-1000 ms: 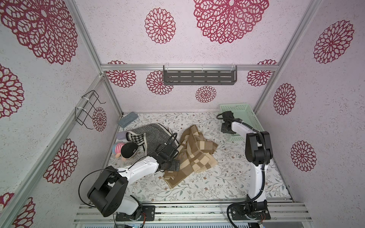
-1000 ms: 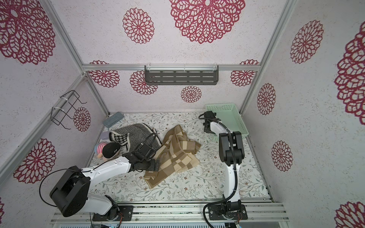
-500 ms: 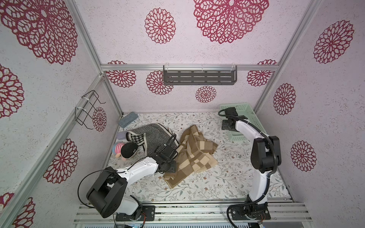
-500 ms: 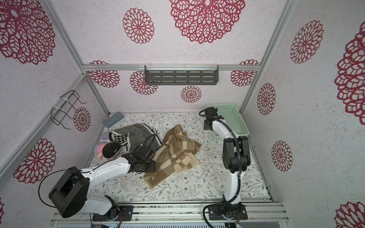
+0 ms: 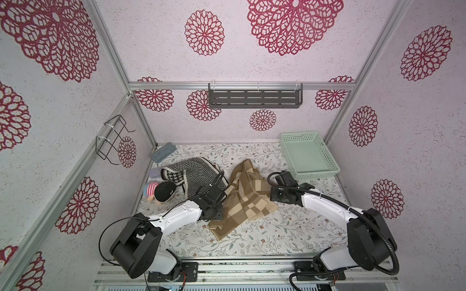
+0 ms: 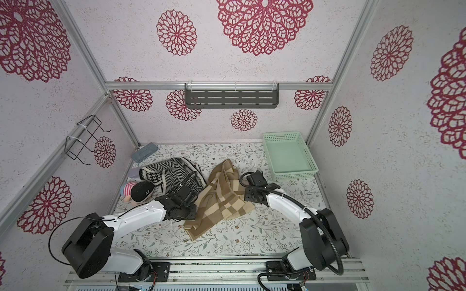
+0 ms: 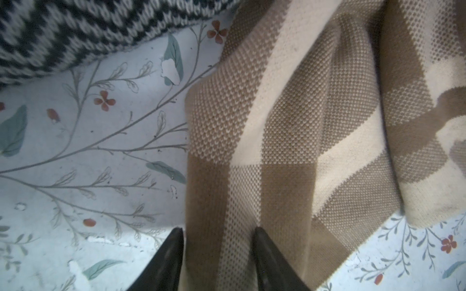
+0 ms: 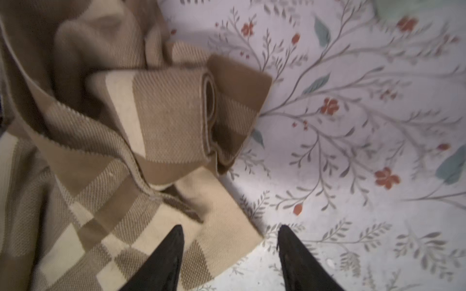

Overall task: Roll up the scarf and place it into the basket
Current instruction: Flatten out the scarf at the center of the board.

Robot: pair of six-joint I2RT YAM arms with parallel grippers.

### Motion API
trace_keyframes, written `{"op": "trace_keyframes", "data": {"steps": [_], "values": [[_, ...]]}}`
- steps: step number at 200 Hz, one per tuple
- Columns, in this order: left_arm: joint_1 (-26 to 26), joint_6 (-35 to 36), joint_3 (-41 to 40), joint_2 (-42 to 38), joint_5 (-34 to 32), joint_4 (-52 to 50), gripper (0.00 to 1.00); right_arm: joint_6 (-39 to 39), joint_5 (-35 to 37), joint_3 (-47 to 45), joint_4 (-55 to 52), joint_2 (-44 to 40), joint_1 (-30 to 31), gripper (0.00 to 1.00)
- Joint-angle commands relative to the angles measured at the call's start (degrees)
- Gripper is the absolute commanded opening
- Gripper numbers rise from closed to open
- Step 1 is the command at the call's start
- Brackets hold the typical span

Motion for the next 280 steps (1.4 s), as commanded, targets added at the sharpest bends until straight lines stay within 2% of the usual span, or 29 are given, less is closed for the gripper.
{"op": "trace_keyframes", "data": {"steps": [1, 11, 25, 61, 89, 169, 179, 188, 204, 217, 251, 280], "values": [[-0.09, -1.71, -0.86, -1.27, 0.27, -1.40, 0.58, 11.08, -2.63, -3.68, 7.68, -4.20, 2.12, 0.57], [-0.09, -1.72, -0.77, -0.97, 1.21, -1.75, 0.64, 12.54, -2.66, -5.31, 9.26, -4.61, 3.12, 0.56], [-0.10, -1.63, -0.55, -0.27, 2.20, -2.12, 0.65, 13.83, -2.99, -6.34, 10.94, -4.24, 4.20, 0.55], [-0.10, -1.63, -0.65, 0.39, 2.75, -2.34, 0.53, 14.34, -4.00, -5.80, 14.04, -0.33, 5.53, 0.51], [-0.10, -1.53, -0.29, 0.20, 2.13, -2.74, 0.40, 14.26, -4.15, -4.68, 16.00, 2.92, 6.26, 0.48], [-0.05, -1.20, 0.49, 1.76, 0.41, -2.13, 0.35, 15.02, -4.09, -3.83, 19.40, 8.46, 6.61, 0.42], [-0.10, -1.21, 0.64, 1.76, -0.10, -2.31, 0.31, 15.22, -4.11, -3.56, 19.90, 9.23, 6.70, 0.37], [-0.10, -1.21, 0.89, 1.57, -0.77, -2.69, 0.27, 15.13, -3.98, -3.11, 20.00, 9.67, 6.85, 0.28], [-0.14, -1.20, 1.80, 0.91, -2.92, -4.34, 0.18, 14.84, -2.39, -2.09, 18.37, 9.47, 6.96, 0.10], [-0.10, -1.13, 3.09, -0.43, -5.72, -6.55, 0.12, 14.12, 0.15, -1.15, 15.82, 8.15, 7.00, 0.00], [0.39, 0.10, 9.00, -5.29, -18.35, -15.76, 0.03, 11.34, 10.36, 1.81, 3.67, 1.28, 6.84, 0.00], [4.05, 2.25, 14.48, -8.56, -25.53, -21.92, 0.00, 9.77, 20.11, 5.18, -7.75, -5.23, 6.74, 0.00]]}}
